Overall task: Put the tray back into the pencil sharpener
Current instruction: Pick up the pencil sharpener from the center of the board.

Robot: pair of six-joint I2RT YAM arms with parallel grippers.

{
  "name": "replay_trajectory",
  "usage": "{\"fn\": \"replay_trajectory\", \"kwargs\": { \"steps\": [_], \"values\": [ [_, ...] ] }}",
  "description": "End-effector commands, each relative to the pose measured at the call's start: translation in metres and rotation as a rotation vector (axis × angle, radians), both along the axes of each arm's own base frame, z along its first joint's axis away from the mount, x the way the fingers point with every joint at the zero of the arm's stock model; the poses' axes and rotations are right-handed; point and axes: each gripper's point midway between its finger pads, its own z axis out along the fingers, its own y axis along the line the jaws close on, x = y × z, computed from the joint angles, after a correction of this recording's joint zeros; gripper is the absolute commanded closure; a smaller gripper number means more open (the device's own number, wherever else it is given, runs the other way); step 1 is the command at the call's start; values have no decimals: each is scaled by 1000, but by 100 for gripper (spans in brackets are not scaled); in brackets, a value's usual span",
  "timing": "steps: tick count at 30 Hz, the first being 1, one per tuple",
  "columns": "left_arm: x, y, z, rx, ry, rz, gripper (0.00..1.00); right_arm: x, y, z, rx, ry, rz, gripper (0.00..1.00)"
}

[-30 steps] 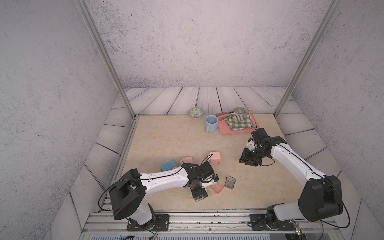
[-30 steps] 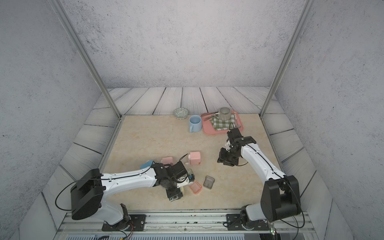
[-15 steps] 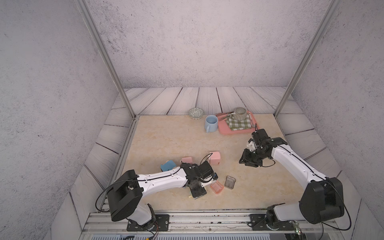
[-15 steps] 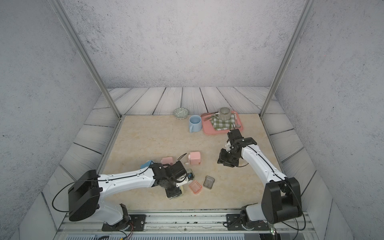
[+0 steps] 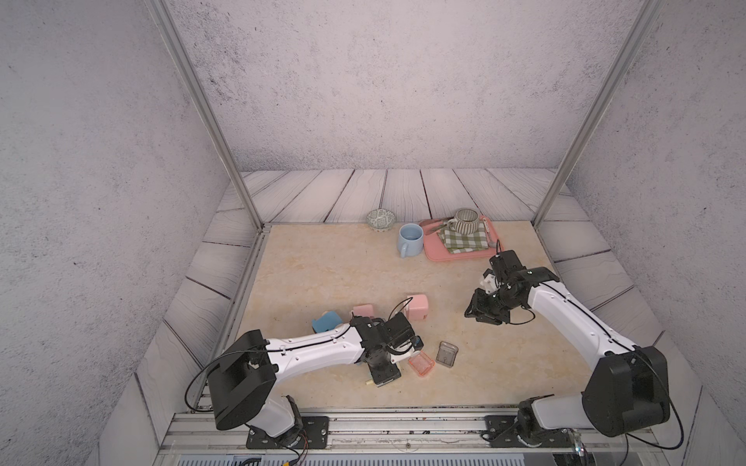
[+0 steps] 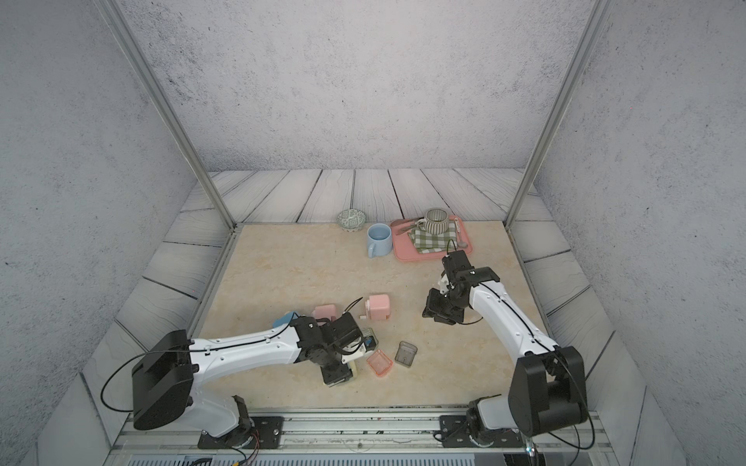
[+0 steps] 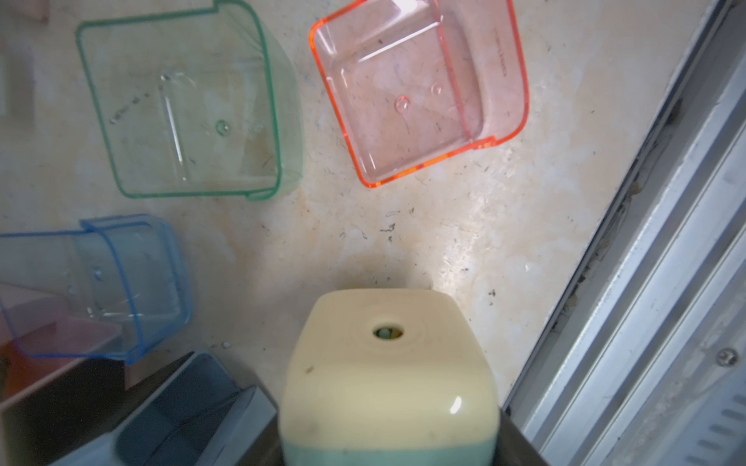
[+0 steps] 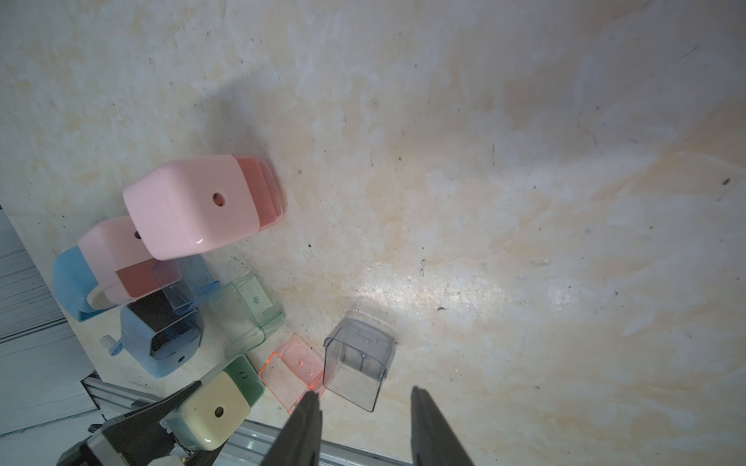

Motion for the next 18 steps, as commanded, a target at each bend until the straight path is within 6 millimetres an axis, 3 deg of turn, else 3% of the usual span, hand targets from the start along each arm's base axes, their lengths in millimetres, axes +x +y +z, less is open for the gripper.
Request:
{"fn": "replay_trajectory", "kwargs": {
  "steps": [1,5,13,18],
  "values": [
    [-4,4,4,-1,0,-11,49,-7,-2,0,-1,13,-2,60],
    [-4,3,15,-35,-24,-19,55,-9,-1,2,8,16,-3,60],
    [1,-22,66,-305,-164,-94,62,-29,1,-9,44,66,-30,60],
    [-3,-29,75,-342,-163,-139,63,-42,6,-17,38,60,28,59]
  ]
}}
